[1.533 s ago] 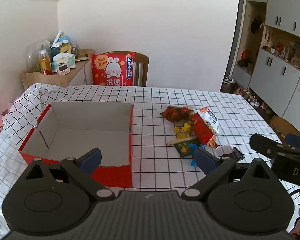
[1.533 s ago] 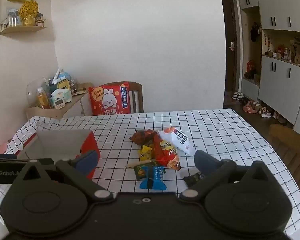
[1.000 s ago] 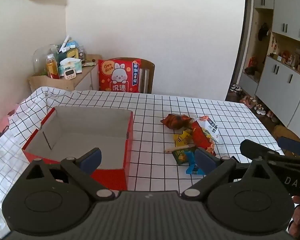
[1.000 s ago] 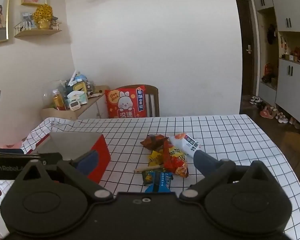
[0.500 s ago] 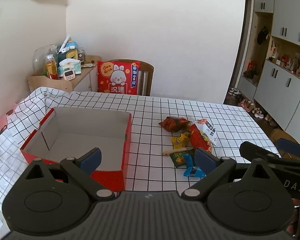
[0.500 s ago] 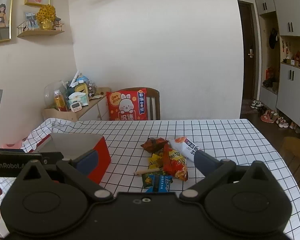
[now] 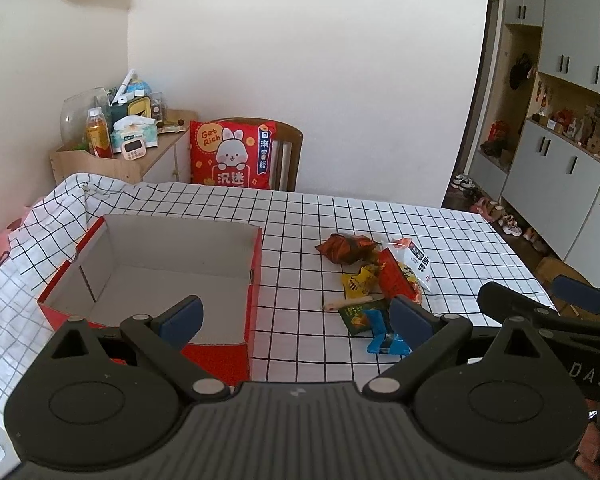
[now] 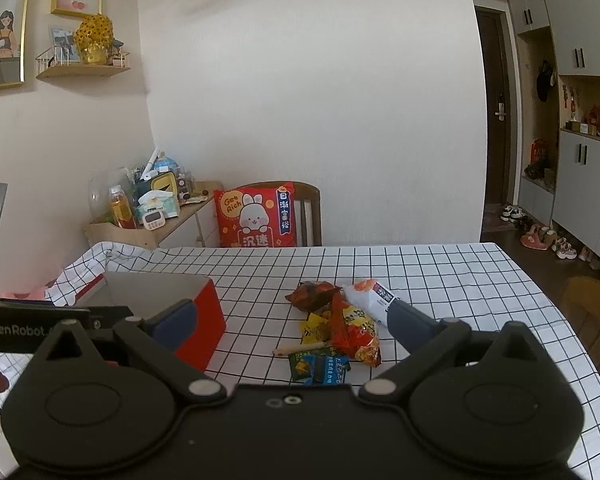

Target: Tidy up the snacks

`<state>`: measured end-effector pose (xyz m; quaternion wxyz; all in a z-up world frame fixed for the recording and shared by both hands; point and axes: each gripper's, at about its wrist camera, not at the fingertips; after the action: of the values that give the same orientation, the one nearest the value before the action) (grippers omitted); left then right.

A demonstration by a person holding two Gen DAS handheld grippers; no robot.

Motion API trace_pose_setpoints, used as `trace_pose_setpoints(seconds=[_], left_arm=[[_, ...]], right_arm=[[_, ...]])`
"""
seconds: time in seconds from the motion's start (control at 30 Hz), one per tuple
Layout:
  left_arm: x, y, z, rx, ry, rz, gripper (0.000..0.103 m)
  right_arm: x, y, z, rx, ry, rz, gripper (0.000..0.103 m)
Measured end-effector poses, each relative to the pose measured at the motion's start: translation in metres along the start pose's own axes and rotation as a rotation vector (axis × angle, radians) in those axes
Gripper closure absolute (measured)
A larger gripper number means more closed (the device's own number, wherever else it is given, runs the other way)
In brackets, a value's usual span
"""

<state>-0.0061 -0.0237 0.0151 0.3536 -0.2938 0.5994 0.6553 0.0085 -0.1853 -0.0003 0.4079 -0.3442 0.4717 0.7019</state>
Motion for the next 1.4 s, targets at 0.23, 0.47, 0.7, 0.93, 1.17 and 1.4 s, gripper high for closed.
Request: trace_pose_setpoints(seconds=[0.23, 0.47, 0.7, 0.93, 1.17, 1.4], left_arm=[[-0.001, -0.002, 0.003, 0.000, -0.007, 0.007, 0.003], [-0.002, -0.005, 0.004, -0.005, -0.014, 0.013, 0.003], [-0.003, -0.006, 0.003, -0.013, -0.021, 0.007, 0.003], [-0.004, -0.011, 0.003, -0.019, -0.011, 0.023, 0.003], [-0.004, -0.013, 0.003, -0.023, -0.012, 0.021, 0.003], [-0.007, -0.017, 0.002, -0.022, -0.017, 0.026, 0.003]], right_arm=[[0.001, -0.003, 0.001, 0.014, 0.002, 0.003, 0.001], [0.000, -0.004, 0.004, 0.027, 0.017, 0.000, 0.002], [-0.001, -0.005, 0.004, 0.034, 0.019, 0.001, 0.003], [-0.001, -0.007, 0.003, 0.034, 0.018, 0.004, 0.003], [-0.002, -0.010, 0.001, 0.034, 0.017, 0.010, 0.002], [-0.002, -0.013, 0.000, 0.040, 0.019, 0.017, 0.002]])
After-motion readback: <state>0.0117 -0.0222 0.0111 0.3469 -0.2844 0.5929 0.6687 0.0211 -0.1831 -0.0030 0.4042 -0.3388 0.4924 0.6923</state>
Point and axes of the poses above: each gripper's, at about its wrist camera, not at the fingertips, and y roughly against the way its jaws point, z to its left, x to its underside, and after that the axes turned 13 degrees about -y, right-handed
